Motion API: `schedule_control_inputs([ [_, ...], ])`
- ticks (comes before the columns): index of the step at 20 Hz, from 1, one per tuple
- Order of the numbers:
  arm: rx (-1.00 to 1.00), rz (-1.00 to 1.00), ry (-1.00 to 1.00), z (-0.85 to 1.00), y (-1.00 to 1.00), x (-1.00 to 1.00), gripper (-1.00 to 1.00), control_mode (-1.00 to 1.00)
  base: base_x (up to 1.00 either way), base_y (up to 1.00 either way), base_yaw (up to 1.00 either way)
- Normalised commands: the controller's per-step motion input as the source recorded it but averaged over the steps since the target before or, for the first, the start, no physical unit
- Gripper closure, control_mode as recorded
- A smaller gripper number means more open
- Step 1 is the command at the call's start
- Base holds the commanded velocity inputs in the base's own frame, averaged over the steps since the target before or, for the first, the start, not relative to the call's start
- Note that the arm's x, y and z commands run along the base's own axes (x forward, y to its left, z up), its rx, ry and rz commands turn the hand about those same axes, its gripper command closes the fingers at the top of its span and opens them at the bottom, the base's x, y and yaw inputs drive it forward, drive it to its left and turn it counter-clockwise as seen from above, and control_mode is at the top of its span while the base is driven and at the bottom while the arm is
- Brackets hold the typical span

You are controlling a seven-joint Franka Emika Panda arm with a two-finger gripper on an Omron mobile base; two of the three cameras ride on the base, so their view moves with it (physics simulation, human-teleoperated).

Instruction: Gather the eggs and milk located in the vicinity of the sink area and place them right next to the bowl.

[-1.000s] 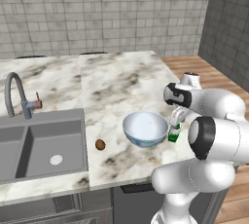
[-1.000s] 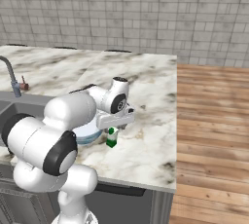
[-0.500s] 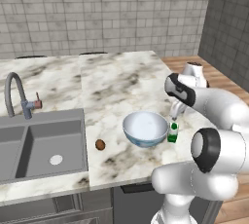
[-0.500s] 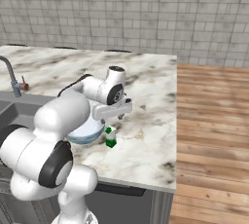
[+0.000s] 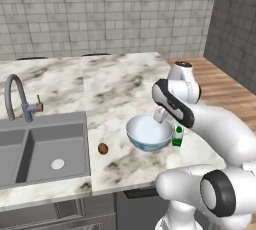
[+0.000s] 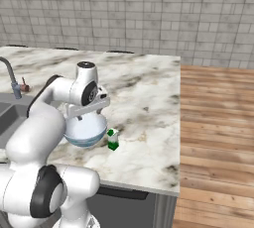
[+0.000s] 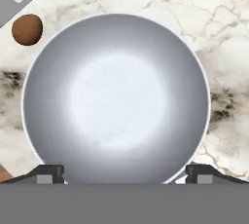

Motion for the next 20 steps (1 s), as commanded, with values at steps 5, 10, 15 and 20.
schedule_control_inputs([
  [5, -0.02, 0.0, 0.0, 0.24, 1.0, -0.03, -1.0, -1.0, 0.0, 0.0, 0.0],
  [10, 0.0, 0.0, 0.05, 0.29, 1.0, -0.05, -1.0, -1.0, 0.0, 0.0, 0.0],
  [15, 0.0, -0.09, 0.2, 0.04, 0.93, 0.0, -1.0, -1.0, 0.0, 0.0, 0.0],
  [20, 0.03, -0.29, 0.3, -0.24, 0.18, -0.14, -1.0, -1.0, 0.0, 0.0, 0.0],
])
